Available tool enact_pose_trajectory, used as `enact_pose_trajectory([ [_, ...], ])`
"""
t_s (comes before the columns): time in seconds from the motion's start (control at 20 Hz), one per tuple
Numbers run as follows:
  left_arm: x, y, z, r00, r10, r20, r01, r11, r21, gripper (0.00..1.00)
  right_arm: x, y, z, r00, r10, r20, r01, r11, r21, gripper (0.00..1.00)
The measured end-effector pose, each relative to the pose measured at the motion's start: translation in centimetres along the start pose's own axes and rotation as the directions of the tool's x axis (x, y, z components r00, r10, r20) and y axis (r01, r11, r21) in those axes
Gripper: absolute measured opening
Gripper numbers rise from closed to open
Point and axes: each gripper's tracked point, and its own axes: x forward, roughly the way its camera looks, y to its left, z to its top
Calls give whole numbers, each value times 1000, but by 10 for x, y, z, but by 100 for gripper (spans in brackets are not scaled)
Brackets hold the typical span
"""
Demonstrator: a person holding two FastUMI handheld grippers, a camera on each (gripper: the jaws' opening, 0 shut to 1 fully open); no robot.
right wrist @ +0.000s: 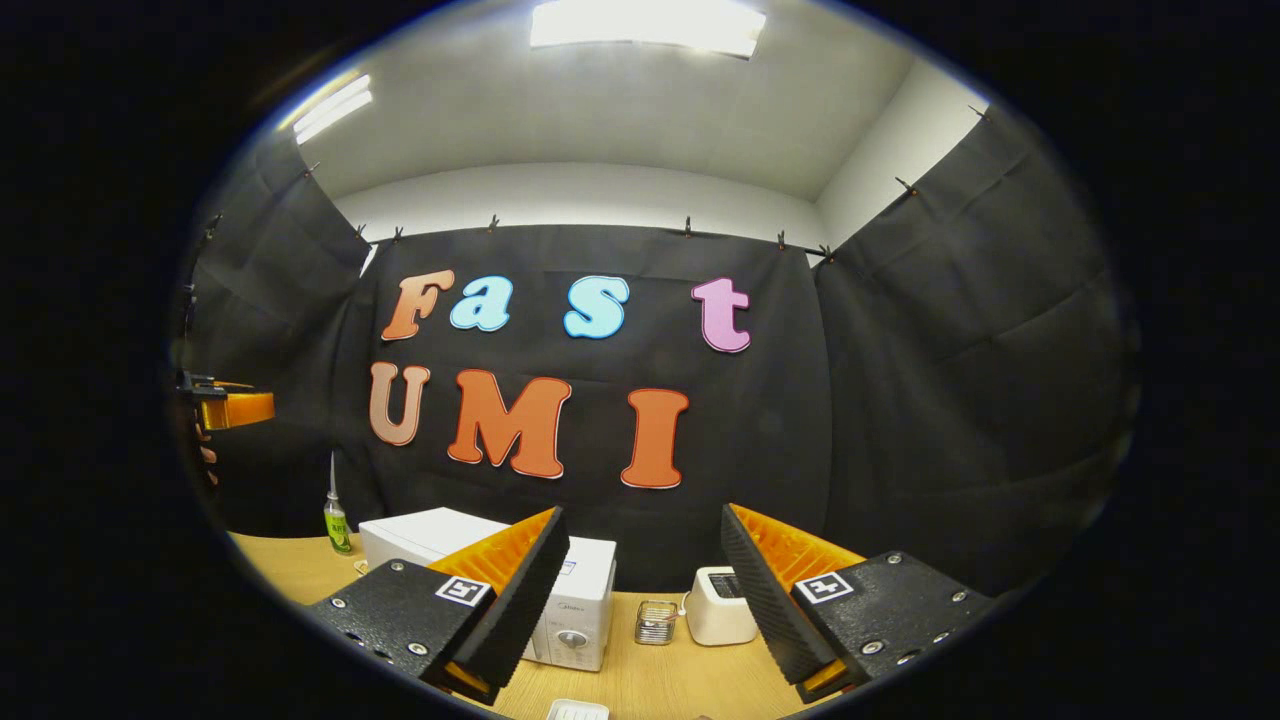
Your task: Open the microwave oven with the left hand, put the food in, and close the microwave oven.
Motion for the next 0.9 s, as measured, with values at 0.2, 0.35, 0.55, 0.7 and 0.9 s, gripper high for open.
enact_pose_trajectory([
  [0.2,5,-25,-22,1000,-15,-3,14,1000,-27,87,-4,-7,-13,1000,7,-15,-7,1000,-11,95],
  [0.35,10,-56,-40,999,-47,-9,47,998,-29,87,-7,-15,-29,999,6,-32,-7,1000,-18,95],
  [0.55,21,-107,-81,991,-119,-60,116,992,-45,89,-13,-28,-59,997,-3,-74,2,1000,-6,95],
  [0.7,29,-147,-118,979,-182,-96,177,982,-64,84,-19,-45,-85,992,-38,-119,40,999,13,95],
  [0.9,43,-182,-171,963,-206,-175,199,978,-56,87,-25,-51,-114,988,-41,-151,45,999,28,95],
])
